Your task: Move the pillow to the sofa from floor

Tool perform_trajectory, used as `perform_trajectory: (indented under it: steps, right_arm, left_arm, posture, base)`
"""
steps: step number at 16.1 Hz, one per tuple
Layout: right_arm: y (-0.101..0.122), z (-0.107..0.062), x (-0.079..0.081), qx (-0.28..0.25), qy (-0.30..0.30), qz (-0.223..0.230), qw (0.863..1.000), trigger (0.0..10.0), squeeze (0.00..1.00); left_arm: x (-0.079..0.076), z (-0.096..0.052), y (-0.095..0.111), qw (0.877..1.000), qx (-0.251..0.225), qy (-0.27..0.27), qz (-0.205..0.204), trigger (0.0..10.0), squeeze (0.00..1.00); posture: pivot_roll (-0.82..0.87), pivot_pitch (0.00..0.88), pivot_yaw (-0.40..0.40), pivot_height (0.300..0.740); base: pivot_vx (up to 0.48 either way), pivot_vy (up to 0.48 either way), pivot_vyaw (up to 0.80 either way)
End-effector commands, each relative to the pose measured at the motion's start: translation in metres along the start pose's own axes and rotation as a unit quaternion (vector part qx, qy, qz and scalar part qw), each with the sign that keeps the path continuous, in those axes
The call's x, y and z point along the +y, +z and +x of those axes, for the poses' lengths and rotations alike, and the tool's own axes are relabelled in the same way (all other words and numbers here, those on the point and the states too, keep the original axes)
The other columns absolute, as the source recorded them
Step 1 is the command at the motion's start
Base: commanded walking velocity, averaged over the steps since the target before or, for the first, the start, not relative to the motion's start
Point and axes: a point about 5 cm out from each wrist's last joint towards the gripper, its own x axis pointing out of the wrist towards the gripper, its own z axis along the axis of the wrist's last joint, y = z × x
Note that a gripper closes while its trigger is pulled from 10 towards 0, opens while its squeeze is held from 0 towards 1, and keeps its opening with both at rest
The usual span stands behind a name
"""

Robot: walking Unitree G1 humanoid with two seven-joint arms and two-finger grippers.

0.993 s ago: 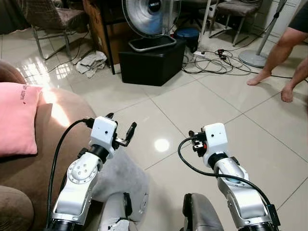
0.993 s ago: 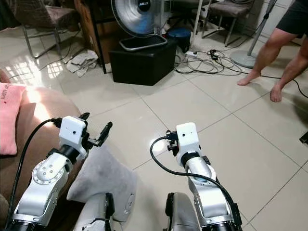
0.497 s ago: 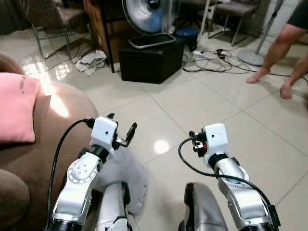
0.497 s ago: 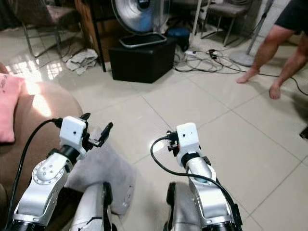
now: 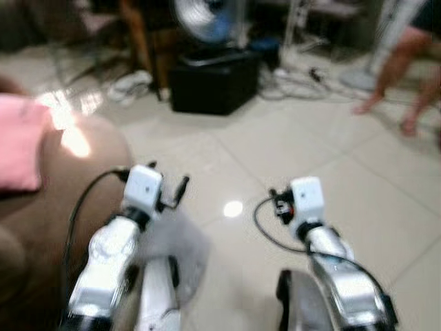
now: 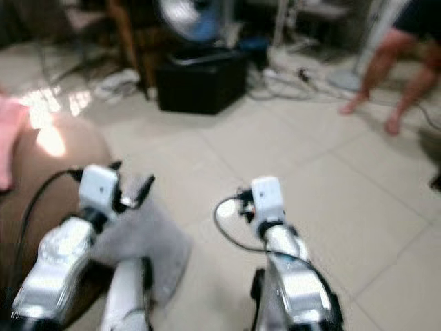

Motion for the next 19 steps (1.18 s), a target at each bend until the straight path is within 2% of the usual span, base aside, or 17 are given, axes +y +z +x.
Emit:
perform_trajectory:
  steps: [1,3,8,9,11,12,14,15,19]
  right_arm:
    - [0.003,0.001,0.001,-0.002,-0.002,0.004,1.000,10.0,0.00]
    - [0.003,0.001,0.002,-0.001,0.002,0.000,1.000,10.0,0.00]
    - [0.000,0.002,0.007,0.008,0.035,-0.021,0.999,10.0,0.00]
    - [-0.001,0.001,0.013,0.011,0.061,-0.031,0.998,10.0,0.00]
    - [-0.004,0.003,0.018,0.012,0.089,-0.036,0.995,10.0,0.00]
    - [-0.006,0.005,0.021,0.012,0.101,-0.038,0.994,10.0,0.00]
    - [-0.008,0.006,0.028,0.002,0.121,-0.092,0.988,10.0,0.00]
    - [-0.006,0.004,0.036,-0.012,0.146,-0.113,0.983,10.0,0.00]
    - [0.001,-0.011,0.045,-0.033,0.187,-0.099,0.977,10.0,0.00]
  left_arm:
    - [0.009,0.001,-0.003,1.000,0.016,0.016,0.017,10.0,0.00]
    - [0.010,0.002,-0.004,0.999,0.017,0.021,0.020,10.0,0.00]
    - [0.021,0.012,-0.029,0.994,0.099,0.052,-0.011,10.0,0.00]
    - [0.028,0.017,-0.037,0.990,0.127,0.058,-0.029,10.0,1.00]
    - [0.036,0.027,-0.048,0.983,0.158,0.068,-0.060,10.0,1.00]
    - [0.040,0.031,-0.056,0.979,0.179,0.078,-0.062,10.0,1.00]
    - [0.048,0.035,-0.065,0.970,0.210,0.103,-0.061,10.0,1.00]
    - [0.057,0.036,-0.069,0.962,0.231,0.137,-0.049,10.0,1.00]
    - [0.074,0.034,-0.070,0.952,0.240,0.185,-0.038,10.0,1.00]
  posture:
    - [0.01,0.000,0.019,0.532]
    - [0.01,0.000,0.021,0.532]
    - [0.00,0.004,0.015,0.532]
    - [0.00,0.011,0.017,0.532]
    - [-0.01,0.036,0.015,0.532]
    - [-0.01,0.044,0.014,0.532]
    - [-0.02,0.076,0.008,0.532]
    - [-0.03,0.124,0.002,0.532]
    - [-0.07,0.216,-0.017,0.532]
  base:
    - [0.000,0.000,0.00]
    - [0.000,0.000,0.00]
    - [0.000,0.000,0.00]
    - [0.000,0.000,0.00]
    - [0.000,0.000,0.00]
    - [0.000,0.000,0.00]
    - [0.000,0.000,0.00]
    - [0.000,0.000,0.00]
    - [0.000,0.000,0.00]
